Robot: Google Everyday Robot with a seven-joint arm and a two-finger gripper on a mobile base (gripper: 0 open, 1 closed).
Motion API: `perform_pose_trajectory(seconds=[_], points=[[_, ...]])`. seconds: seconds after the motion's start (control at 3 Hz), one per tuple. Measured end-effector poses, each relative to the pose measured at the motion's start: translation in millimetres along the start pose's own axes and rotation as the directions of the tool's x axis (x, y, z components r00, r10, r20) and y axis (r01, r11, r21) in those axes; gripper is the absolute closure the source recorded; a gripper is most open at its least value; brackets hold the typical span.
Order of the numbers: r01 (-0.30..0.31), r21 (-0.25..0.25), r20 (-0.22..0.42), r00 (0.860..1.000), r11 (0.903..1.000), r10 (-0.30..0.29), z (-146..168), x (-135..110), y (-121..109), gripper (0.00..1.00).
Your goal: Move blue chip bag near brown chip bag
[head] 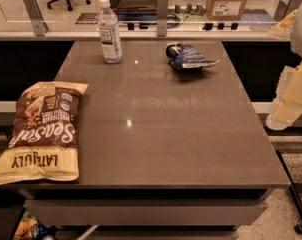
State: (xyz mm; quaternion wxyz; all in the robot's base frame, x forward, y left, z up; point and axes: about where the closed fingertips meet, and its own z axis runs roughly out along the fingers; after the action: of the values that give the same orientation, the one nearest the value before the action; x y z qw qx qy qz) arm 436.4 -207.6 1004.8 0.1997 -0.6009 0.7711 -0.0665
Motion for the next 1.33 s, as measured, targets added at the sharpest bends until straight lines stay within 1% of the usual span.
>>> perform_pose_trajectory(seconds=[0.33,0.67,1.0,1.33], points=[[-0.007,0.014,0.004,1.0,0.9999,0.007,-0.6,-3.3,-3.1,0.0],[-0.054,0.047,0.05,0.997,0.9974,0.052,5.1,-19.3,-17.0,0.0],[-0.126,0.082,0.125,0.986,0.9887,0.115,23.5,-38.0,-40.0,0.0],[-0.207,0.115,0.201,0.963,0.9716,0.181,55.7,-54.3,-66.1,0.0]])
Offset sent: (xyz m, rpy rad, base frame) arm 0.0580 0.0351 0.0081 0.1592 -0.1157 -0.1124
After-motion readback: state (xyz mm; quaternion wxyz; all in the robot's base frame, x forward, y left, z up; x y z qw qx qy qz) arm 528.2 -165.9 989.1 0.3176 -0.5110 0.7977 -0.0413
